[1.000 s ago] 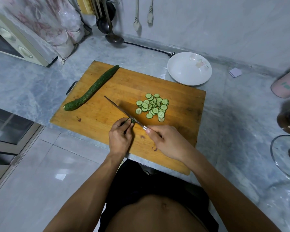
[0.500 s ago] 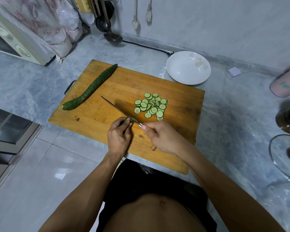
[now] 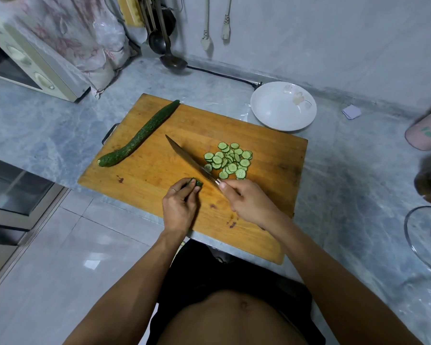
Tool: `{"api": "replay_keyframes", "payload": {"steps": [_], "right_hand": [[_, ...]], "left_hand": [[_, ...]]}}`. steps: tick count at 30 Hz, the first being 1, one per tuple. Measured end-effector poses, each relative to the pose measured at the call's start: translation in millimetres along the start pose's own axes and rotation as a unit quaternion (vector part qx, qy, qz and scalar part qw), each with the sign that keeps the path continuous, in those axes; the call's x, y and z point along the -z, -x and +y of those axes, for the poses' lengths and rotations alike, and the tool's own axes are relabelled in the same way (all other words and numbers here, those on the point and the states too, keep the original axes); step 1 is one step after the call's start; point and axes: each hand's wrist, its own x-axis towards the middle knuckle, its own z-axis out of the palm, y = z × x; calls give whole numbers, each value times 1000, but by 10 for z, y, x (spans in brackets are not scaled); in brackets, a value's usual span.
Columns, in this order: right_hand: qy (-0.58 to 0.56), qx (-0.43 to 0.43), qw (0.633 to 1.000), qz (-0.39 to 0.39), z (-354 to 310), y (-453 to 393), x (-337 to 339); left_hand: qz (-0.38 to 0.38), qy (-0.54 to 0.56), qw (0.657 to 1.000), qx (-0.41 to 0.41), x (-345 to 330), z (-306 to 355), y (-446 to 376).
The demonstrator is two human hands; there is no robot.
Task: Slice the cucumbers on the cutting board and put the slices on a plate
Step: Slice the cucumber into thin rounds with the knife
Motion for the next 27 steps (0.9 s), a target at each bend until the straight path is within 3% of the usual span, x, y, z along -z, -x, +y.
{"api": "replay_keyframes", "payload": {"steps": [12,27], "right_hand": [[10,40,998,-43,-121,216,113],[40,28,998,-47,-92,204,-1]], "left_hand": [[12,11,1000,13,1,5,17],[7,9,1000,20,-6,-7,20]]}}
